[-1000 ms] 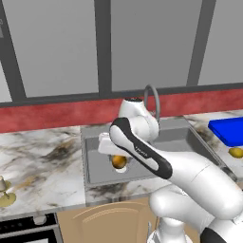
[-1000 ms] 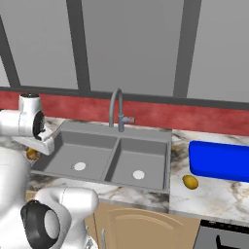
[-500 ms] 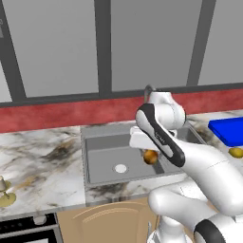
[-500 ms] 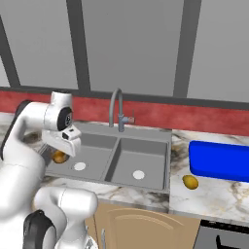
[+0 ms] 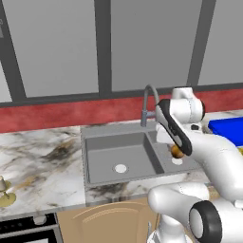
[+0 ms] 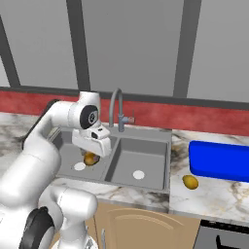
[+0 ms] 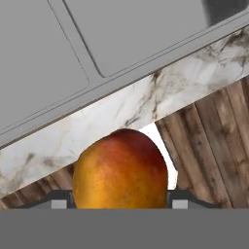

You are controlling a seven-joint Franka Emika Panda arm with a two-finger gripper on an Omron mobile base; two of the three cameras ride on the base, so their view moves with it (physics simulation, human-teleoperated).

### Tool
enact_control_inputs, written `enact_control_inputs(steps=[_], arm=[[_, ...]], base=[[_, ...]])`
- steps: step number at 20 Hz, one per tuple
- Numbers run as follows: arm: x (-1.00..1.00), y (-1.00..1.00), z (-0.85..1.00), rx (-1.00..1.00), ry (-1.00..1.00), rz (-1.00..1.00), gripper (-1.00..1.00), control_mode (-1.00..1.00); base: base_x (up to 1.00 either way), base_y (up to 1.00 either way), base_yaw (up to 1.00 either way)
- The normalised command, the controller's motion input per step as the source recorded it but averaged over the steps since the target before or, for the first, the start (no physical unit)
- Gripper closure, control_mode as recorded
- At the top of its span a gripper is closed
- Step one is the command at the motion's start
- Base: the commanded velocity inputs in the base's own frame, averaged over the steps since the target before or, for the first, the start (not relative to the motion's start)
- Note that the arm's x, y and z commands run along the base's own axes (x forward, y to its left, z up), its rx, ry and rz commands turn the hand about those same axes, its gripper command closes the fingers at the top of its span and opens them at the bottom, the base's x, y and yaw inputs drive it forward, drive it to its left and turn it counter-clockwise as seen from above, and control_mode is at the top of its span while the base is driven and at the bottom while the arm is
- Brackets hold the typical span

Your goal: Pick up all produce items and place them in the sink. Turn on the sink faucet to wash them. Then turn the sink off and put them in the tray.

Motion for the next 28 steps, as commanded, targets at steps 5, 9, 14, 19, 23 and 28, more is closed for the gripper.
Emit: enact_control_inputs(steps=[5, 9, 14, 19, 23, 28], arm=[[0.18, -1.00, 0.00, 0.00, 0.00, 0.00, 1.00, -1.00], [0.23, -1.00, -0.04, 0.06, 0.00, 0.02, 1.00, -1.00], [0.56, -0.80, -0.37, 0.07, 0.00, 0.13, 1.00, -1.00], [0.76, -0.26, -0.72, 0.02, 0.01, 0.16, 1.00, -1.00], [0.73, 0.00, -0.78, 0.00, 0.02, 0.10, 1.00, -1.00], [0.50, 0.00, -0.72, 0.02, 0.03, 0.08, 1.00, -1.00]], base=[[0.00, 0.00, 0.00], [0.00, 0.00, 0.00], [0.00, 0.00, 0.00], [0.00, 0.00, 0.00], [0.00, 0.00, 0.00], [0.00, 0.00, 0.00]])
